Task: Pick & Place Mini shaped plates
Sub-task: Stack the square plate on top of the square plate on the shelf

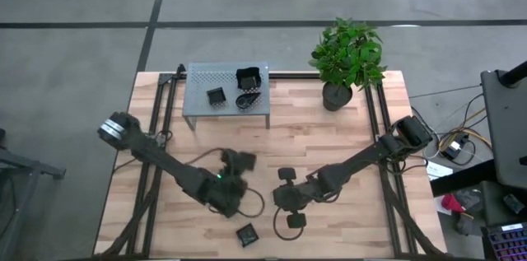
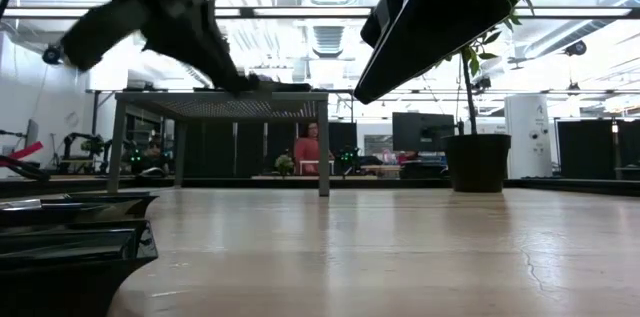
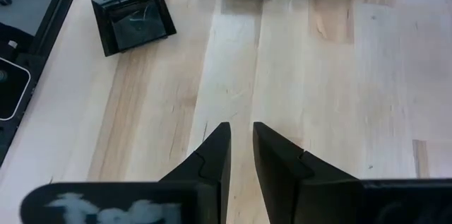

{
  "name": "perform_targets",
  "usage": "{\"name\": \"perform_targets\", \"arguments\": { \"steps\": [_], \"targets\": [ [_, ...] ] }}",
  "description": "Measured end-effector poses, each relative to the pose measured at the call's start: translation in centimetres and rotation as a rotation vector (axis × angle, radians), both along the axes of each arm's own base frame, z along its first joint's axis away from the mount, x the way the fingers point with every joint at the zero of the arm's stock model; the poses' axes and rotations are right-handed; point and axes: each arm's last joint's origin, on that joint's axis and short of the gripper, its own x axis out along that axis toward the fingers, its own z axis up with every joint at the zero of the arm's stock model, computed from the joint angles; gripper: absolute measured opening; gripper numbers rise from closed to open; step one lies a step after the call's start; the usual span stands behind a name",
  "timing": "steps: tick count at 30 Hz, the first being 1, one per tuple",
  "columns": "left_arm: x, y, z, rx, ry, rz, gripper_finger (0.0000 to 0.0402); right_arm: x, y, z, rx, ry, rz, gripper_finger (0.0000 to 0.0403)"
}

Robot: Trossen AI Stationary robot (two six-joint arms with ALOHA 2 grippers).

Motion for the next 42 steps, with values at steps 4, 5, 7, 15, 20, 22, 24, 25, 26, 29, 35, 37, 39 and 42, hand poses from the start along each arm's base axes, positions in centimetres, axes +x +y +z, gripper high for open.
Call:
{"name": "perform_targets", "arguments": {
  "steps": [4,5,7,15,20,22,24,25,26,29,35,37,39,42],
  "targets": [
    [-2.2,2.1,3.0,0.109,-0.137,0.166,0.0001,0.0,0.0,0.0,0.0,-0.001,0.0,0.0056],
    [-2.8,2.7,3.7,0.132,-0.18,0.204,0.0001,0.0,0.0,0.0,0.001,-0.002,0.0,0.0056],
    [-3.8,4.1,5.1,0.15,-0.267,0.288,0.0,0.0,0.0,0.0,0.002,-0.005,0.0,0.0056],
    [-6.6,10.5,8.9,0.047,-0.432,0.551,0.0,0.1,0.0,0.1,0.004,-0.007,0.0,0.0056],
    [-7.2,14.7,9.2,-0.045,-0.359,0.652,0.0,0.1,0.0,0.1,0.004,-0.008,0.0,0.0056],
    [-7.3,16.1,8.8,-0.057,-0.303,0.657,0.0,0.1,0.0,0.1,0.004,-0.008,0.0,0.0056],
    [-7.3,17.2,8.4,-0.081,-0.267,0.664,0.0,0.1,0.0,0.1,0.004,-0.008,0.0,0.0056],
    [-7.3,17.6,8.3,-0.096,-0.255,0.665,0.0,0.1,0.0,0.1,0.003,-0.008,0.001,0.0056],
    [-7.2,18.0,8.2,-0.106,-0.245,0.665,0.0,0.1,0.0,0.0,0.002,-0.008,0.002,0.0056],
    [-7.0,18.5,8.0,-0.088,-0.227,0.664,0.0,0.1,0.0,0.1,0.001,-0.009,0.004,0.0056],
    [-6.2,18.9,7.7,-0.054,-0.193,0.624,0.0,0.1,0.0,0.1,-0.001,-0.009,0.006,0.0056],
    [-6.0,18.9,7.5,-0.05,-0.18,0.62,0.0,0.1,0.0,0.1,-0.001,-0.009,0.006,0.0056],
    [-5.9,19.0,7.4,-0.039,-0.174,0.628,0.0,0.1,0.0,0.1,-0.001,-0.009,0.006,0.0056],
    [-5.8,19.0,7.3,-0.029,-0.17,0.634,0.0,0.1,0.0,0.1,0.001,-0.009,0.004,0.0056]
  ]
}}
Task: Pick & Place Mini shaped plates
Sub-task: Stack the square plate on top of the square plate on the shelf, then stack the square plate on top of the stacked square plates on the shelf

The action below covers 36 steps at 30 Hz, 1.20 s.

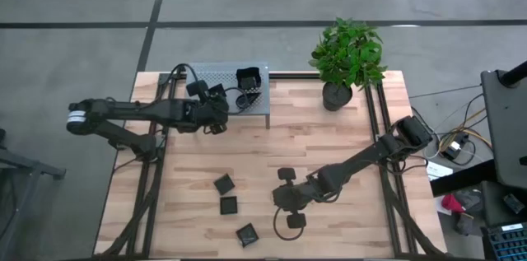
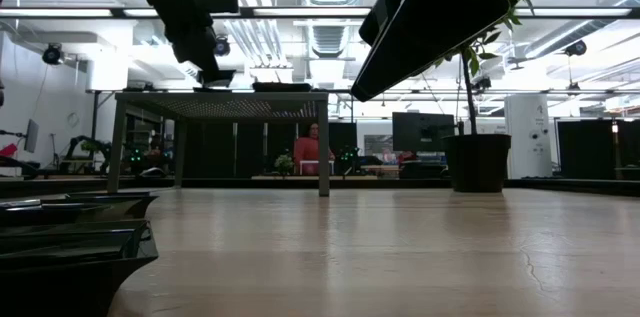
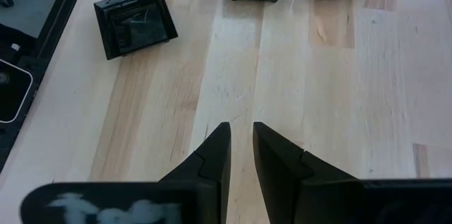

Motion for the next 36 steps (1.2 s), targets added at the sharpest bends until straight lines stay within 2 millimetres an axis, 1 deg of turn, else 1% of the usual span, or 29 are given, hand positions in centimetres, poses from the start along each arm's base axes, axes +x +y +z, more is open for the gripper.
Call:
{"name": "perform_targets", "arguments": {
  "steps": [8,11,17,22,26,29,32,36],
  "targets": [
    [0.0,0.0,-0.4,0.001,0.043,-0.003,0.0005,0.0,0.0,0.0,0.001,0.0,-0.001,0.0056],
    [0.0,0.0,-0.7,0.003,0.048,0.001,0.0026,0.0,0.0,0.0,0.001,0.0,-0.001,0.0056],
    [-0.2,0.0,-1.3,0.004,0.063,0.002,0.0086,0.0,0.0,0.0,0.001,-0.001,-0.001,0.0056],
    [-0.2,-0.5,-0.7,-0.012,0.02,-0.004,0.0112,0.0,0.0,0.0,0.001,-0.001,-0.001,0.0056],
    [0.1,-1.6,-0.6,-0.127,-0.048,-0.053,0.0117,0.0,0.0,0.0,-0.001,-0.001,0.002,0.0056],
    [0.3,-2.8,-0.8,-0.28,-0.096,-0.106,0.0117,0.0,0.0,0.0,-0.001,-0.001,0.002,0.0056],
    [0.4,-4.3,-1.1,-0.445,-0.101,-0.205,0.0117,0.0,0.0,0.0,-0.001,-0.001,0.002,0.0056],
    [0.6,-6.2,-2.2,-0.638,-0.135,-0.293,0.0117,-0.1,0.0,-0.2,-0.003,0.004,0.001,0.0056]
  ]
}}
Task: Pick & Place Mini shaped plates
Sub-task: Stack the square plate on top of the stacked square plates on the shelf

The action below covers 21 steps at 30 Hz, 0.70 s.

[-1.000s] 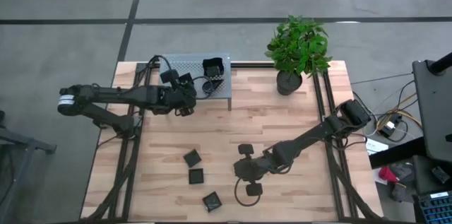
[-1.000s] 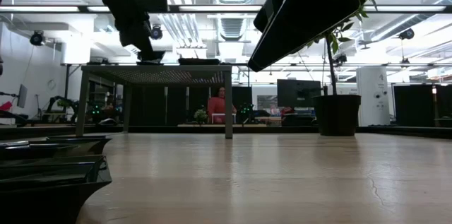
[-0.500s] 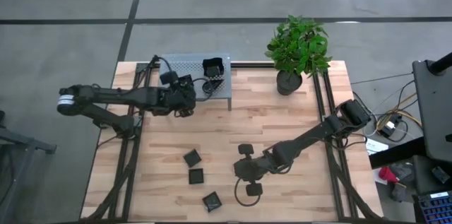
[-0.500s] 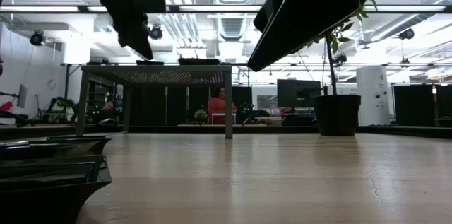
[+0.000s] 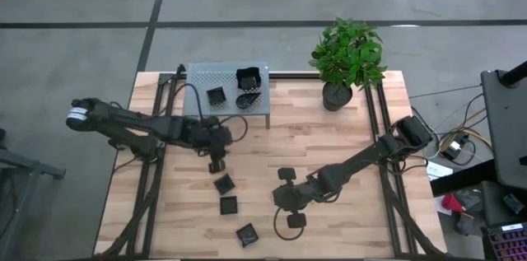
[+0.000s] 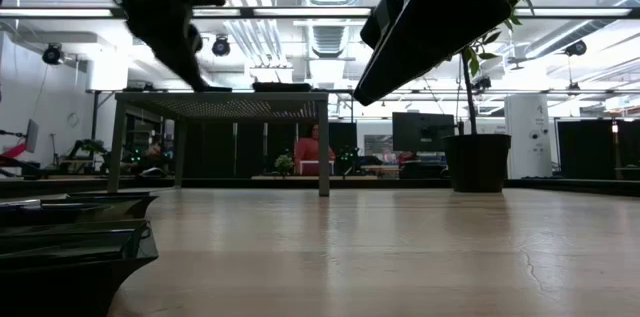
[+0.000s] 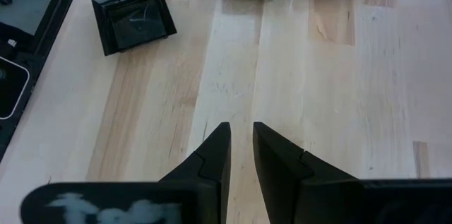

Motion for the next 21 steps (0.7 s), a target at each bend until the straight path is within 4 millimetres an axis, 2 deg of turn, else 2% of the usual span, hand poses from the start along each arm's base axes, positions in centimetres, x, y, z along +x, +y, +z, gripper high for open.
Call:
{"name": "perform_targets", "arguments": {
  "steps": [6,9,16,21],
  "targets": [
    [-0.7,-2.5,-3.0,-0.09,0.016,-0.107,0.0117,0.0,0.0,-0.1,0.001,0.001,-0.002,0.0056],
    [-0.9,-4.2,-4.3,-0.162,-0.039,-0.115,0.0117,0.0,0.0,-0.1,0.001,0.001,-0.002,0.0056],
    [-1.0,-7.8,-5.3,-0.368,-0.29,-0.052,0.0117,0.0,0.0,-0.1,0.002,-0.001,-0.002,0.0056],
    [-1.4,-9.3,-6.6,-0.321,-0.275,-0.032,0.0117,0.1,0.0,0.0,0.008,-0.017,0.0,0.0056]
  ]
}}
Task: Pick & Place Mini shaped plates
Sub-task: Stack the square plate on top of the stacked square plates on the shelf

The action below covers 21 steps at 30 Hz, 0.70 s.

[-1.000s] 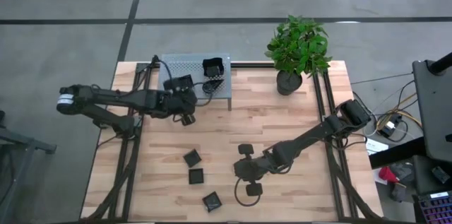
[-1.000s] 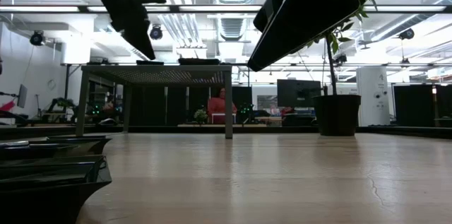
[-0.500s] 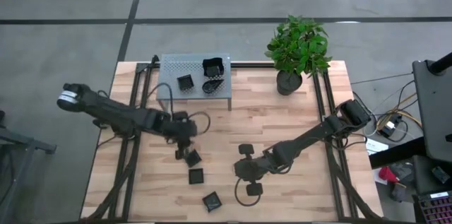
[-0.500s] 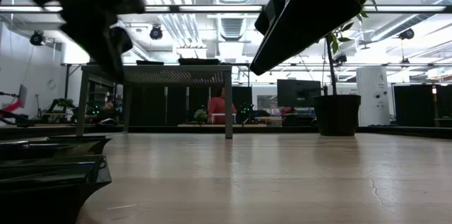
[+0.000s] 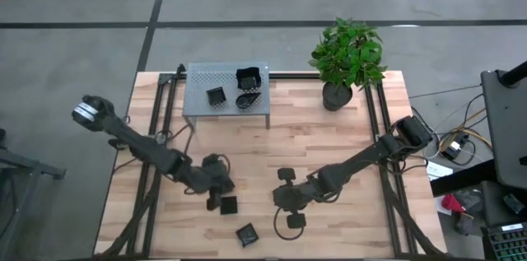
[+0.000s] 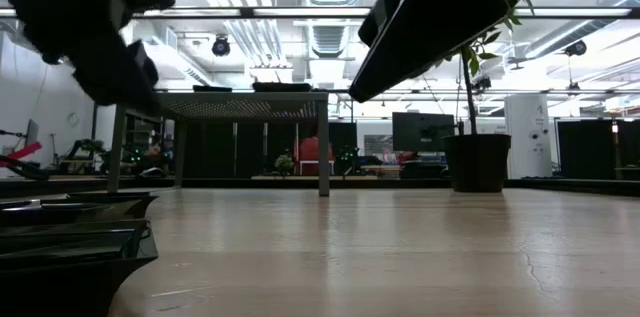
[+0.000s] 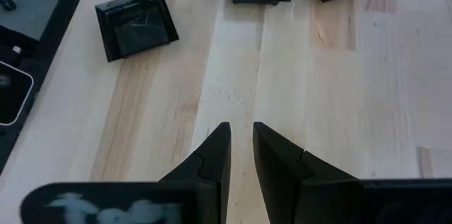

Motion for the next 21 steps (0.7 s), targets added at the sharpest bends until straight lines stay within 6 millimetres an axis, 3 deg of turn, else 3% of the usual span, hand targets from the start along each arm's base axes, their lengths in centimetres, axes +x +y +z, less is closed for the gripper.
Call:
{"name": "perform_targets", "arguments": {
  "steps": [7,10,15,21],
  "targets": [
    [1.6,-3.2,-1.3,0.065,0.065,-0.044,0.0117,0.0,0.0,-0.1,0.0,0.001,-0.001,0.0056],
    [2.0,-4.2,-1.7,0.143,0.168,-0.06,0.0117,-0.1,0.0,-0.1,-0.001,0.003,0.0,0.0056],
    [2.6,-4.9,-1.5,0.246,0.261,0.013,0.0117,-0.1,-0.1,-0.3,-0.002,0.009,-0.002,0.0056],
    [2.9,-4.9,-2.6,0.302,0.29,0.046,0.0117,-0.2,-0.1,-0.4,0.001,0.013,-0.008,0.0056]
  ]
}}
